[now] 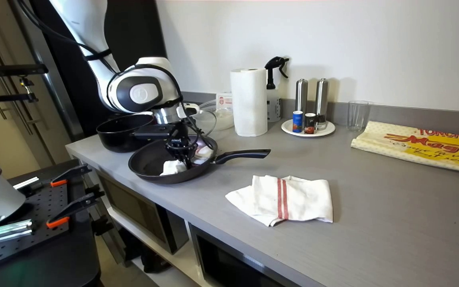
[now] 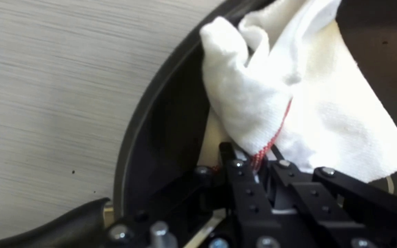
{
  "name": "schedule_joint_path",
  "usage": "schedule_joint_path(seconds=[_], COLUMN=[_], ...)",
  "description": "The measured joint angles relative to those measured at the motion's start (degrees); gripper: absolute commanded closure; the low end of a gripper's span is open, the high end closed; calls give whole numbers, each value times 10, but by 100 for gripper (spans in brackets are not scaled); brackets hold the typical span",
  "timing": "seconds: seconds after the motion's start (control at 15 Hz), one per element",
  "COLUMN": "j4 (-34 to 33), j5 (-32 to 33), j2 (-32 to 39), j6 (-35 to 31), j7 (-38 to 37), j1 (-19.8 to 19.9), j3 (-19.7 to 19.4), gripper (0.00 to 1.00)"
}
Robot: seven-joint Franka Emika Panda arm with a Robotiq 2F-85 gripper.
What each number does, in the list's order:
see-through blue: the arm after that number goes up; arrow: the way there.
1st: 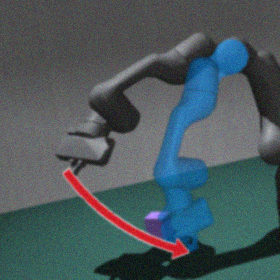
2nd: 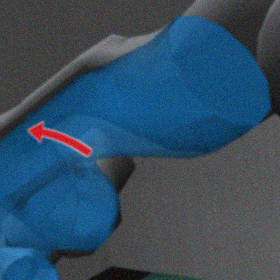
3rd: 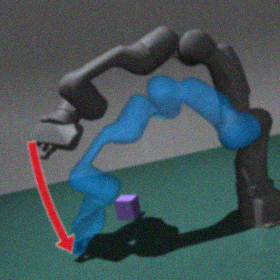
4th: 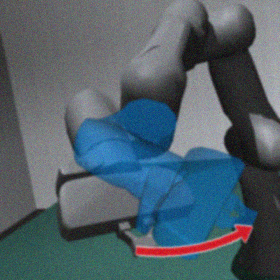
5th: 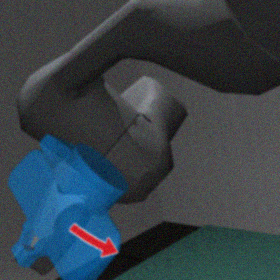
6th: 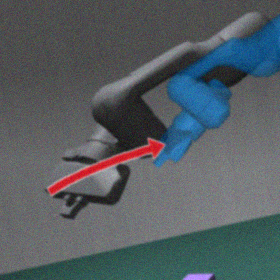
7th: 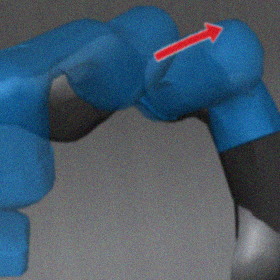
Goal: Pick the cloth and wipe the pan
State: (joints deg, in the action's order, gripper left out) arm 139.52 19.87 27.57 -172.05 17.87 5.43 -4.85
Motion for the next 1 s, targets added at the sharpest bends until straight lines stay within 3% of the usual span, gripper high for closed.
schedule_joint_path(seconds=[0.53, 1.0], j4=[0, 4], j5=[17, 32], j2=[1, -1], j6=[7, 12], j7=[0, 12], j1=[-86, -115], j3=[4, 27], gripper=[97, 97])
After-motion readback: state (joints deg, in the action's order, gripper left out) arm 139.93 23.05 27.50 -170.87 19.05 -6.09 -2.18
